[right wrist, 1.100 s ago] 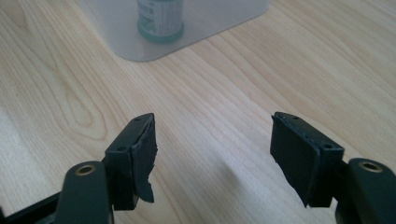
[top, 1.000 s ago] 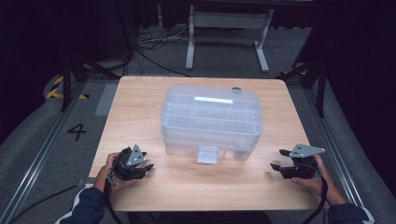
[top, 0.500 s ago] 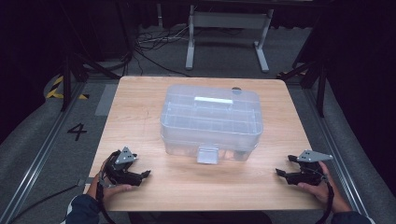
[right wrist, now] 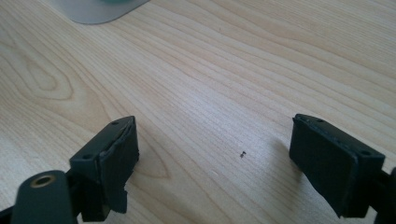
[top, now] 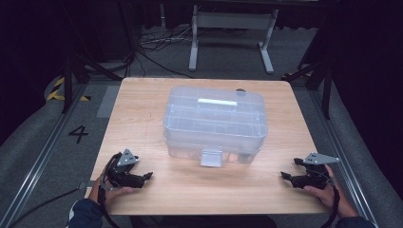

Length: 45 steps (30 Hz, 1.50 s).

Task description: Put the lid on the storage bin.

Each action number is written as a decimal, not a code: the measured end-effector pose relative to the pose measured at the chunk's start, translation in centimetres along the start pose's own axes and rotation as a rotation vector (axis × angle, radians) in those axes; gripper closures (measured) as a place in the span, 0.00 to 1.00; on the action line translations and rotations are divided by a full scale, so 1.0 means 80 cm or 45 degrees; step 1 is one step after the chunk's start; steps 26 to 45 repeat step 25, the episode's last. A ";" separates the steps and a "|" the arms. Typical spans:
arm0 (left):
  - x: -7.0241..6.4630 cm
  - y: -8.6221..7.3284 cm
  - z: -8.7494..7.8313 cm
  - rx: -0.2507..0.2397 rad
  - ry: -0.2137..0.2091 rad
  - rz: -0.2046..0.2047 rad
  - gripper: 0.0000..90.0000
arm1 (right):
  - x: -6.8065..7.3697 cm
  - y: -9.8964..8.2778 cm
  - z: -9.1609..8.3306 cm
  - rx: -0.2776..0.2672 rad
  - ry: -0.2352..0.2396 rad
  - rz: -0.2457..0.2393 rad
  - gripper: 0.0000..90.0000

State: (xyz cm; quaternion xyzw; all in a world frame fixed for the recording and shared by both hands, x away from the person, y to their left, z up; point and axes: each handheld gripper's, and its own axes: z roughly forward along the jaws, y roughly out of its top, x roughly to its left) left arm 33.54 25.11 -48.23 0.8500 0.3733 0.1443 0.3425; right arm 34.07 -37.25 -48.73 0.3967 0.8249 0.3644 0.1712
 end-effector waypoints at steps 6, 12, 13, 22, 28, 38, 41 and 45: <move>0.000 0.000 0.000 0.001 0.011 -0.013 0.17 | 0.000 0.000 0.000 0.001 -0.004 0.002 0.18; 0.000 0.000 0.000 0.000 0.011 -0.019 0.17 | -0.001 0.001 0.001 0.000 -0.010 0.009 0.18; 0.000 0.000 0.000 0.001 0.012 -0.023 0.17 | -0.001 0.001 0.001 0.000 -0.011 0.009 0.18; 0.000 0.000 0.000 -0.002 0.014 -0.029 0.17 | -0.002 0.001 0.001 -0.002 -0.024 0.018 0.18; 0.000 0.000 0.000 -0.002 0.014 -0.029 0.17 | -0.002 0.001 0.001 -0.002 -0.026 0.022 0.18; 0.000 0.000 0.000 -0.002 0.014 -0.029 0.17 | -0.002 0.001 0.001 -0.002 -0.026 0.022 0.18; 0.000 0.000 0.000 -0.002 0.014 -0.029 0.17 | -0.002 0.001 0.001 -0.002 -0.026 0.022 0.18; 0.000 0.000 0.000 -0.002 0.014 -0.029 0.17 | -0.002 0.001 0.001 -0.002 -0.026 0.022 0.18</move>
